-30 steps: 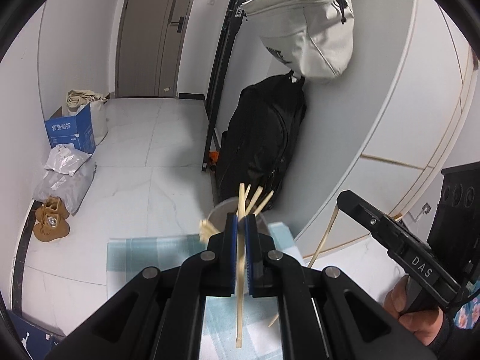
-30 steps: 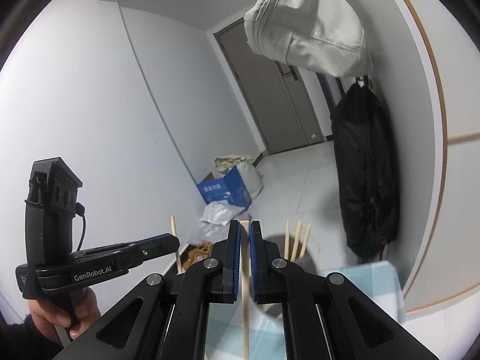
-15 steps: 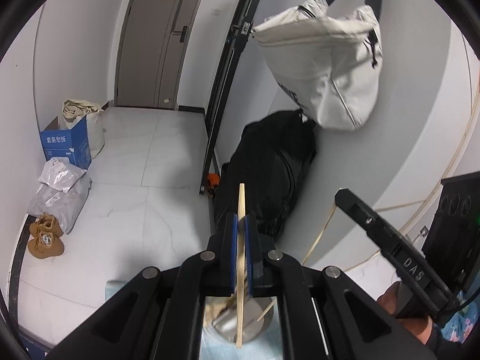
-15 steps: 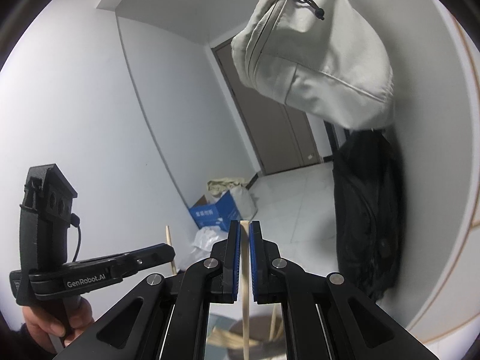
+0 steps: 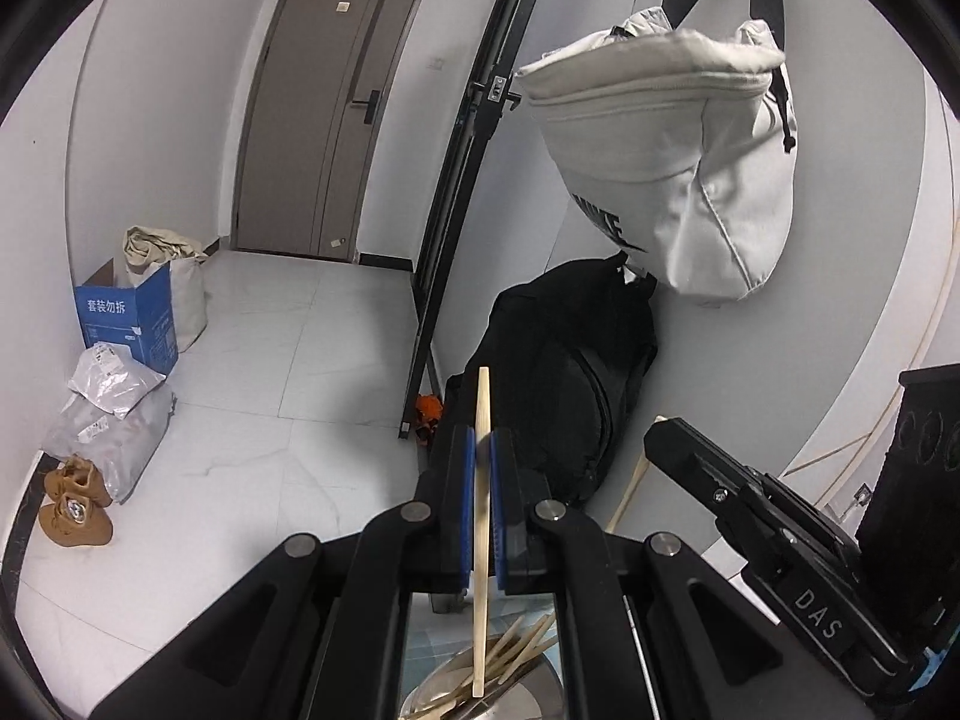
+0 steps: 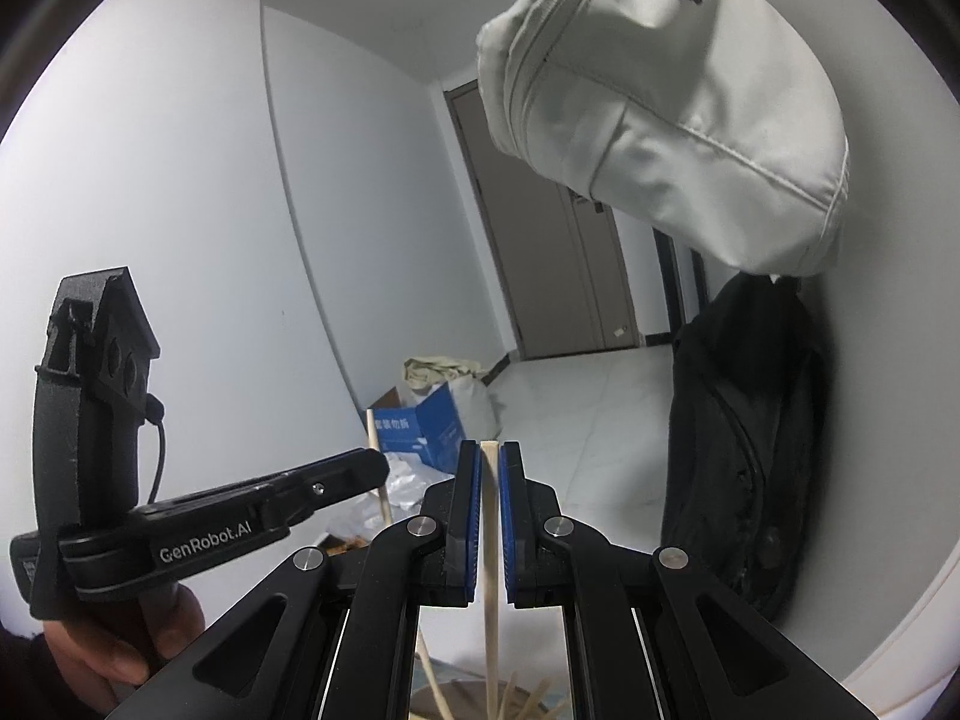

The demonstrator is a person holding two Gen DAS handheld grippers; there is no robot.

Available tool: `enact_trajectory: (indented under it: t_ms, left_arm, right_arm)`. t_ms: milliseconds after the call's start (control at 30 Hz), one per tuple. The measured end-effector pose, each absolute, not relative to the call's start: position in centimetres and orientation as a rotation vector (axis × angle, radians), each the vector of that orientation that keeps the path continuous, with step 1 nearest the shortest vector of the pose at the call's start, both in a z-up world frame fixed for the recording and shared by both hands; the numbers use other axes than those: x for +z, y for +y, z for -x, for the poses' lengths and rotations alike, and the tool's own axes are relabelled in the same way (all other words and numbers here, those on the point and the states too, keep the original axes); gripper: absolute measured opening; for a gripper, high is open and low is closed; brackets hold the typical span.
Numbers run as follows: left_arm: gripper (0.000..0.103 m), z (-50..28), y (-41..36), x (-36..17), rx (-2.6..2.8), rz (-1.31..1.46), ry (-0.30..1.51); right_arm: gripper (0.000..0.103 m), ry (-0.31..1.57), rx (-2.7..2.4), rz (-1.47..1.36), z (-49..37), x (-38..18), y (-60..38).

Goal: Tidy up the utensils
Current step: 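Carry the chopstick in the left gripper over the utensil holder and lower it in, then open both grippers and withdraw them from the utensil holder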

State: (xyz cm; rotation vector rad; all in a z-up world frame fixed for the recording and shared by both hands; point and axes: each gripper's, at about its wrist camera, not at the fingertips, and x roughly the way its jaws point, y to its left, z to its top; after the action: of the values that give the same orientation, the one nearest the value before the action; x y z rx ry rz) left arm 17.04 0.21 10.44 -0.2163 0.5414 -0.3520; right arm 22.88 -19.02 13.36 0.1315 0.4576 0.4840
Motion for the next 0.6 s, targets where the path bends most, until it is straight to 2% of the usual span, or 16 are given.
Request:
enact_trajectory:
  t_ms: [600]
  left_arm:
    - [0.001,-15.8,-1.2,9.9,-0.457,0.145,0.5]
  right_arm:
    - [0.005,0.521,0.496,-0.073,-21.8,9.1,-18.7]
